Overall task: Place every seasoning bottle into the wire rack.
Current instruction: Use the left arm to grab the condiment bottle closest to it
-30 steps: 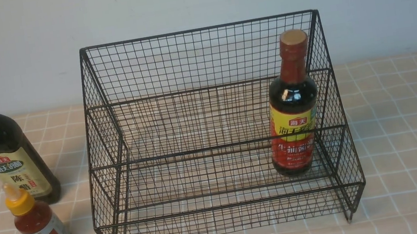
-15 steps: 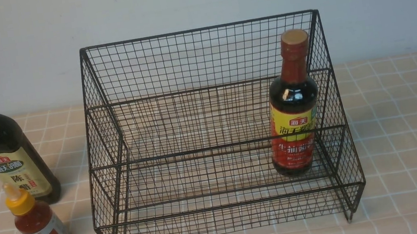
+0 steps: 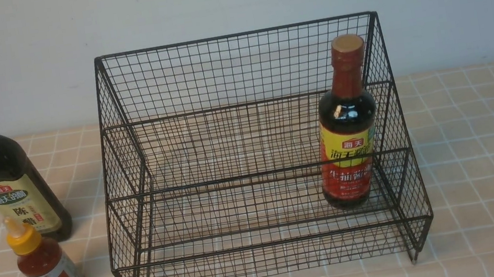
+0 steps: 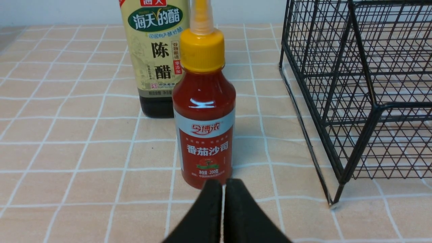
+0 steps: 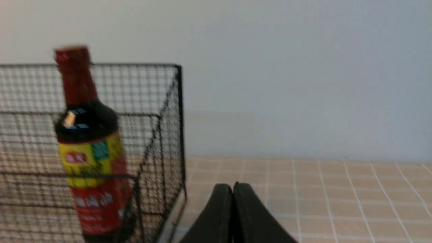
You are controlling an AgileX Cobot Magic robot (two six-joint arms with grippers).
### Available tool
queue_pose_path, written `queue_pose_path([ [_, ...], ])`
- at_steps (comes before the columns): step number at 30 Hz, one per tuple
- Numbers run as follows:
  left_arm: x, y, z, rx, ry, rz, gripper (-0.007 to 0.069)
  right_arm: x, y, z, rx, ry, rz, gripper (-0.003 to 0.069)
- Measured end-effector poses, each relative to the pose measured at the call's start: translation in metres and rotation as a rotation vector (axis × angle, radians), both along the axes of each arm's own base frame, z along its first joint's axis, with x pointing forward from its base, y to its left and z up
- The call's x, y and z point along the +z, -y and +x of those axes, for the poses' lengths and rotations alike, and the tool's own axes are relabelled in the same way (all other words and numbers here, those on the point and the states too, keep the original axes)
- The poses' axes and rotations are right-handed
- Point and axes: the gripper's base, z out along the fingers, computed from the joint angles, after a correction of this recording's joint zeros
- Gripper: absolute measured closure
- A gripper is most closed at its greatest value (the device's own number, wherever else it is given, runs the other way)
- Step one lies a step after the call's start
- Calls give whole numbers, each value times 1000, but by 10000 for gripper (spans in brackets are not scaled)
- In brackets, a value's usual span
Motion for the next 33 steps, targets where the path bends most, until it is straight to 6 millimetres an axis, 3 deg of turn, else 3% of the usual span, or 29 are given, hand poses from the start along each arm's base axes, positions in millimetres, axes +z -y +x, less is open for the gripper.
queue_pose_path([
  [2,0,0,0,0,0,0,631,-21,2,3,-41,-50,-5,672],
  [3,0,0,0,0,0,0,631,-45,4,5,-76,-117,-9,673],
  [5,0,0,0,0,0,0,631,-54,5,6,-96,-148,-10,673],
  [33,0,0,0,0,0,0,631,-55,5,6,-103,-152,-22,673],
])
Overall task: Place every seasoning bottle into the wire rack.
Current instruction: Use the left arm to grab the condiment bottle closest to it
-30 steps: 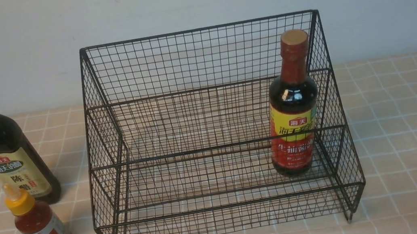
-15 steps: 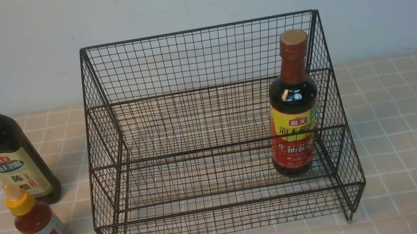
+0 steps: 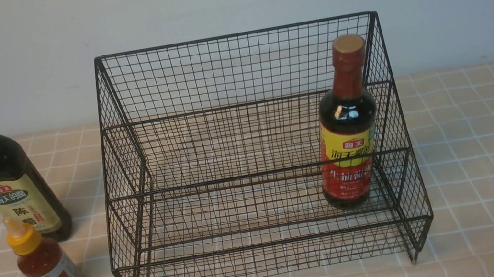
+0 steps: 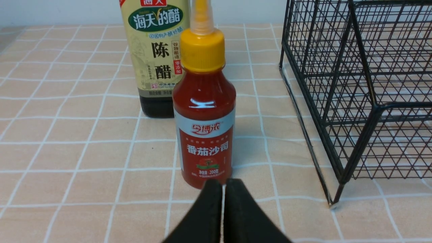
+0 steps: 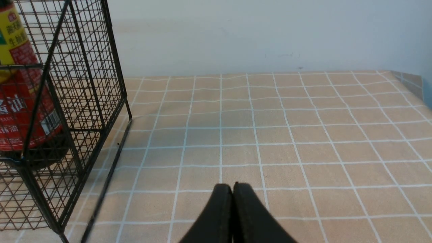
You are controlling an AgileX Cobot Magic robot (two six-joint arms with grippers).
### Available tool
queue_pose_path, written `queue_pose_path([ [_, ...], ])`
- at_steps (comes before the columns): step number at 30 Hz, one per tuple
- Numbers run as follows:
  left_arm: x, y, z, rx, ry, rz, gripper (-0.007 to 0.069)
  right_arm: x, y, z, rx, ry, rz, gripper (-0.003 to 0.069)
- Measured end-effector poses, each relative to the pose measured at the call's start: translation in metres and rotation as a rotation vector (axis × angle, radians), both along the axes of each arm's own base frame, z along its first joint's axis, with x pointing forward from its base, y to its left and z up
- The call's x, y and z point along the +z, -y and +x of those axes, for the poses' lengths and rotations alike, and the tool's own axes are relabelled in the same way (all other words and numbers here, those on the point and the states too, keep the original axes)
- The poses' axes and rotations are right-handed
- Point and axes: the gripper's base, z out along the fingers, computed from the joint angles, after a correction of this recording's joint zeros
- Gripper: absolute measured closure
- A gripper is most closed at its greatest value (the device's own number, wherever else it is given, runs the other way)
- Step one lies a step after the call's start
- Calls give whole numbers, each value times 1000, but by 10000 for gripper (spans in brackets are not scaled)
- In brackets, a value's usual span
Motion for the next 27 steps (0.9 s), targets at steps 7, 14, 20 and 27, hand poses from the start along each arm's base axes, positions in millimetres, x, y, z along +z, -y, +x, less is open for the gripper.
queue_pose_path([
  [7,1,2,1,5,15,-81,631,0,0,0,0,0,0,673],
  [14,22,3,4,26,240,-303,631,0,0,0,0,0,0,673],
  [20,59,-11,-2,106,675,-408,631,0,0,0,0,0,0,673],
  [27,76,-5,4,57,655,-164,631,0,0,0,0,0,0,673],
])
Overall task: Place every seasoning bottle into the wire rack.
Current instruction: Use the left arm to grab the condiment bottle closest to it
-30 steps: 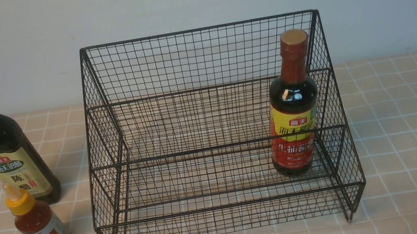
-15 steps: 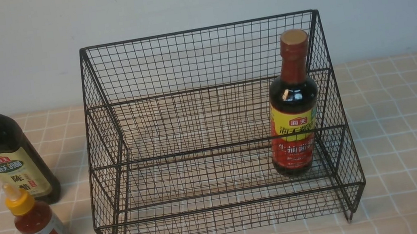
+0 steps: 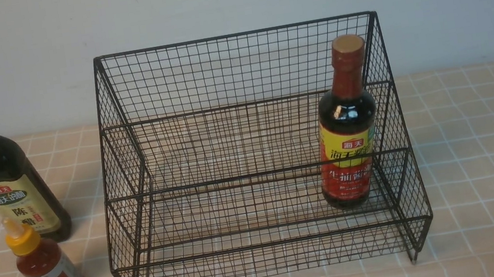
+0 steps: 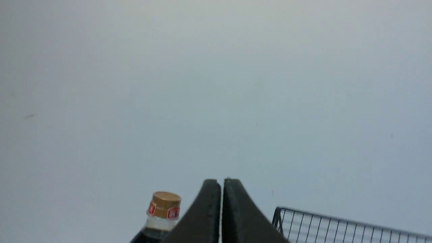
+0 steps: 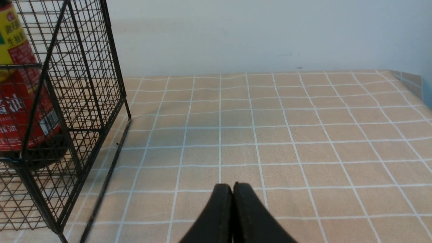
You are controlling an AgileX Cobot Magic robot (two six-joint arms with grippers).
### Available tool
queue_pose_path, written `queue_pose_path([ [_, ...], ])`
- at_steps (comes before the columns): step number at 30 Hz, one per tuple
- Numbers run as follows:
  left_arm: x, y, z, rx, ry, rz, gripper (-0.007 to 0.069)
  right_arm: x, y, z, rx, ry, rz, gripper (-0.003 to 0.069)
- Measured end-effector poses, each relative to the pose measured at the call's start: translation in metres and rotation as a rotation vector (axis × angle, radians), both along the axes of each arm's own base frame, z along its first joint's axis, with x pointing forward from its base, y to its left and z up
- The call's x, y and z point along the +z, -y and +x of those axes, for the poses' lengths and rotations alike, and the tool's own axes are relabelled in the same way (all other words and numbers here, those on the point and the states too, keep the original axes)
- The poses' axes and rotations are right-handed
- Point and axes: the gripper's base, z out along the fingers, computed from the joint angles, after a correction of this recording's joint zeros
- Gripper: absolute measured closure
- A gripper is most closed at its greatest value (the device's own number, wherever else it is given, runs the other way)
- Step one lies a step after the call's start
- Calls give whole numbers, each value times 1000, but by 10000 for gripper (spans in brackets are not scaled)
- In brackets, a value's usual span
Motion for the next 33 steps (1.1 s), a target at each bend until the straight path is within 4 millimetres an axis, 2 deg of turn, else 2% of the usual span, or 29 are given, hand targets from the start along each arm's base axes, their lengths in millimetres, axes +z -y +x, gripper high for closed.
queue_pose_path([
  [2,-2,2,15,-6,-131,62,623,0,0,0,0,0,0,673],
  [3,-2,2,16,-7,-142,64,620,0,0,0,0,0,0,673],
  [7,-9,3,41,-9,-312,101,556,0,0,0,0,0,0,673],
  [13,-19,3,83,-3,-453,110,317,0,0,0,0,0,0,673],
  [15,-23,3,91,0,-471,112,269,0,0,0,0,0,0,673],
  [16,-29,3,103,5,-492,116,193,0,0,0,0,0,0,673],
  [20,-41,2,117,13,-516,122,118,0,0,0,0,0,0,673],
  [23,-53,2,128,22,-543,123,95,0,0,0,0,0,0,673],
  [29,-78,-1,143,50,-593,118,94,0,0,0,0,0,0,673],
  [31,-83,-1,146,53,-594,122,116,0,0,0,0,0,0,673],
  [33,-86,-1,148,54,-596,118,173,0,0,0,0,0,0,673],
])
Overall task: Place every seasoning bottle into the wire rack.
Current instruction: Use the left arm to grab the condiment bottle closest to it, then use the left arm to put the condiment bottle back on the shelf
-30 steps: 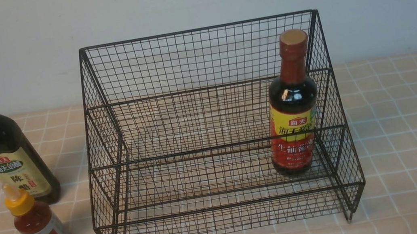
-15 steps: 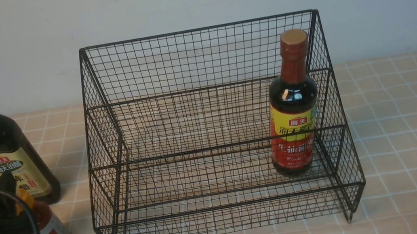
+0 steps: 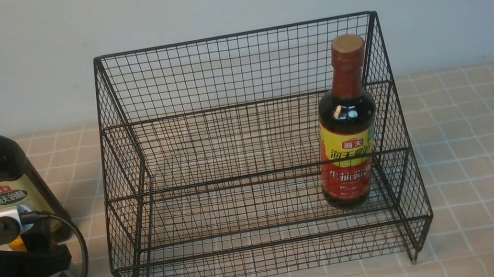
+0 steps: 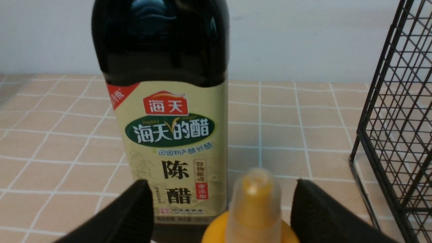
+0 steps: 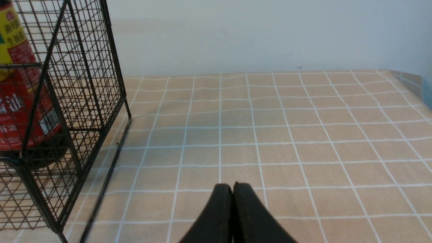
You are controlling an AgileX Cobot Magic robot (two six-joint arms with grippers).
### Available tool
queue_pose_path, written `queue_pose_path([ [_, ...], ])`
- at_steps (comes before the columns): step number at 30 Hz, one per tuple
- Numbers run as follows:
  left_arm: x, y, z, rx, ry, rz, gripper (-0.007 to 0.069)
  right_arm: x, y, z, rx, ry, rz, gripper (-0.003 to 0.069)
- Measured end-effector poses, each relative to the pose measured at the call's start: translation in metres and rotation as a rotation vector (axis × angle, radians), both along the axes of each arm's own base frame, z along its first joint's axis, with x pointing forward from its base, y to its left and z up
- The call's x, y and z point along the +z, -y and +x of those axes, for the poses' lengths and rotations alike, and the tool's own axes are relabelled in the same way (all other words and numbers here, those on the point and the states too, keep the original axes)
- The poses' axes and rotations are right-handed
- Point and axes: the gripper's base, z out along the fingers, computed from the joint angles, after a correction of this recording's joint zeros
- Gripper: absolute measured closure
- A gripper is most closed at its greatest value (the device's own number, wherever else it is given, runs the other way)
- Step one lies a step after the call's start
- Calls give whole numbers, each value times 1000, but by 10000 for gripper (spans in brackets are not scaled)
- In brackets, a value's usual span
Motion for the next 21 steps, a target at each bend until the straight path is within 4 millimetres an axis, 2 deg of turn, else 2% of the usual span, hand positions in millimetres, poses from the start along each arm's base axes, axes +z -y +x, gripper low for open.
queue_pose_path([
  [1,0,0,0,2,0,-6,208,0,0,0,0,0,0,673],
  [3,0,1,0,-4,7,-12,342,0,0,0,0,0,0,673],
  [5,1,1,0,-9,10,-18,361,0,0,0,0,0,0,673],
  [9,10,4,-4,-36,23,-25,358,0,0,0,0,0,0,673],
  [11,25,5,-12,-52,58,-31,358,0,0,0,0,0,0,673],
  [15,38,5,-23,-59,56,-29,358,0,0,0,0,0,0,673],
  [20,76,7,-41,-85,7,-13,358,0,0,0,0,-1,0,673],
  [21,92,7,-44,-92,8,-9,358,0,0,0,0,-1,0,673],
])
